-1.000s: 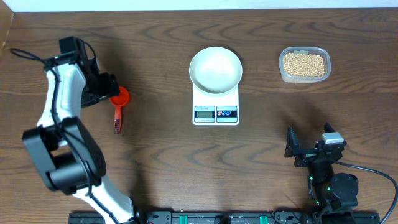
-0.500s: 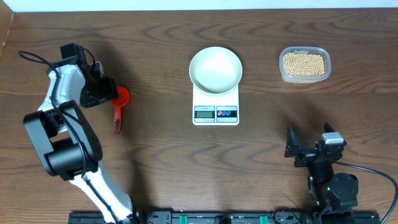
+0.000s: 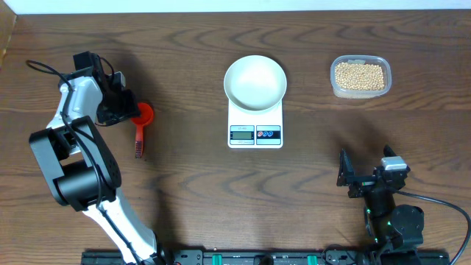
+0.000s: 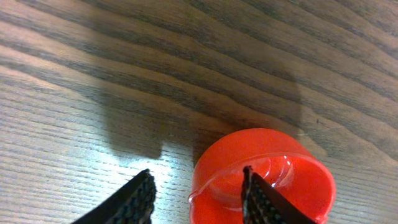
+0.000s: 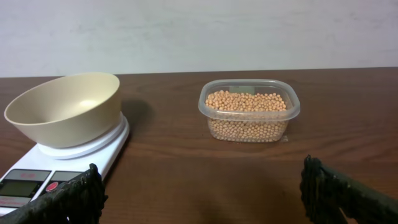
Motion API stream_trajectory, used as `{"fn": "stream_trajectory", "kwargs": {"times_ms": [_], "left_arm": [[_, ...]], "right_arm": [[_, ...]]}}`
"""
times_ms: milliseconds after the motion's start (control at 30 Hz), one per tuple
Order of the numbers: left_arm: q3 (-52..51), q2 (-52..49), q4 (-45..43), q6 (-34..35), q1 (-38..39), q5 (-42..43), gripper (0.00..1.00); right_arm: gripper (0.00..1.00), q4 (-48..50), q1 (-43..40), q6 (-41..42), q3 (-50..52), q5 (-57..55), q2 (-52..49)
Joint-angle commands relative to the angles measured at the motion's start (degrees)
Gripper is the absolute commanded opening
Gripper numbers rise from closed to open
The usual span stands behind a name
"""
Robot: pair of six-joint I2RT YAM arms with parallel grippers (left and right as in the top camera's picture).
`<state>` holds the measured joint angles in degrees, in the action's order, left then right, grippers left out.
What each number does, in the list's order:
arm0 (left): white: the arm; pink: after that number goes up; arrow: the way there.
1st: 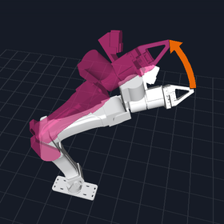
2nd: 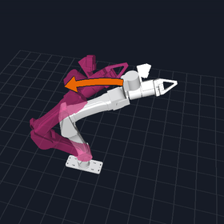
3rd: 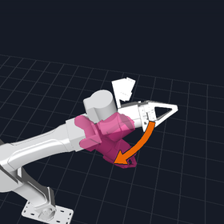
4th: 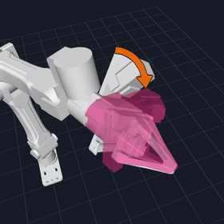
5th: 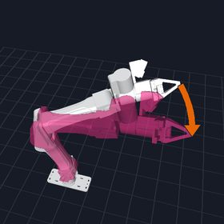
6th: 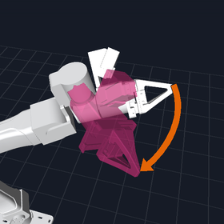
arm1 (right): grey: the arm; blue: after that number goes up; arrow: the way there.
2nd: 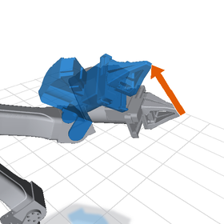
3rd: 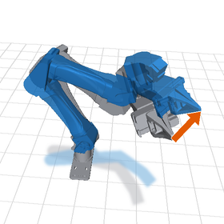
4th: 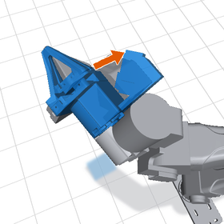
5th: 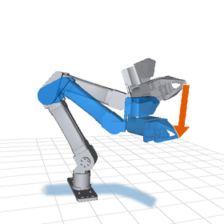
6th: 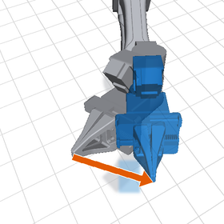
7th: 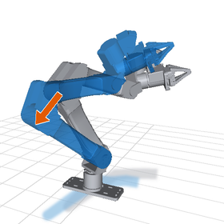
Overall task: Scoop item into bowl and weigh 50g on scale
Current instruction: 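Grasp the red scoop with the left gripper and lift it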
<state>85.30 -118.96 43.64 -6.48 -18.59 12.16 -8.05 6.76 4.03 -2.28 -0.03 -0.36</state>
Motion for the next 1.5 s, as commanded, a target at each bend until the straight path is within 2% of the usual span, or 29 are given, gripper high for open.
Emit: {"fn": "stream_trajectory", "kwargs": {"times_ms": [0,167,533,667,867,967,1033,1200,1467], "left_arm": [[-0.11,-1.31,0.15,-0.87,0.81,0.92,0.44],[-0.11,-1.40,-0.07,-0.79,1.95,0.87,0.43],[-0.22,-2.54,-0.90,-0.70,2.29,0.04,0.31],[-0.28,-2.56,-0.98,-0.33,2.29,0.07,0.29],[-0.76,-2.56,-1.14,-0.09,2.29,0.04,0.19],[-0.76,-2.56,-1.36,1.20,2.29,0.04,0.09],[-0.76,-2.56,-1.38,1.44,2.29,0.07,0.07],[-0.68,-2.45,-2.36,6.69,2.27,0.04,0.07],[4.83,0.31,-2.89,22.25,2.27,4.44,0.07]], "right_arm": [[0.99,0.04,-0.33,-0.46,0.22,-0.48,0.04],[0.99,0.07,-0.33,-0.46,0.22,-0.48,0.04],[0.99,0.04,-0.33,-0.46,0.22,-0.48,0.04],[0.99,0.04,-0.33,-0.46,0.22,-0.48,0.04],[0.99,0.04,-0.33,-0.46,0.22,-0.48,0.04],[0.99,0.04,-0.33,-0.46,0.22,-0.48,0.04],[0.99,0.04,-0.33,-0.46,0.22,-0.48,0.04],[0.99,0.04,-0.33,-0.46,0.22,-0.48,0.04],[0.99,0.04,-0.33,-0.46,0.22,-0.48,0.04]]}}
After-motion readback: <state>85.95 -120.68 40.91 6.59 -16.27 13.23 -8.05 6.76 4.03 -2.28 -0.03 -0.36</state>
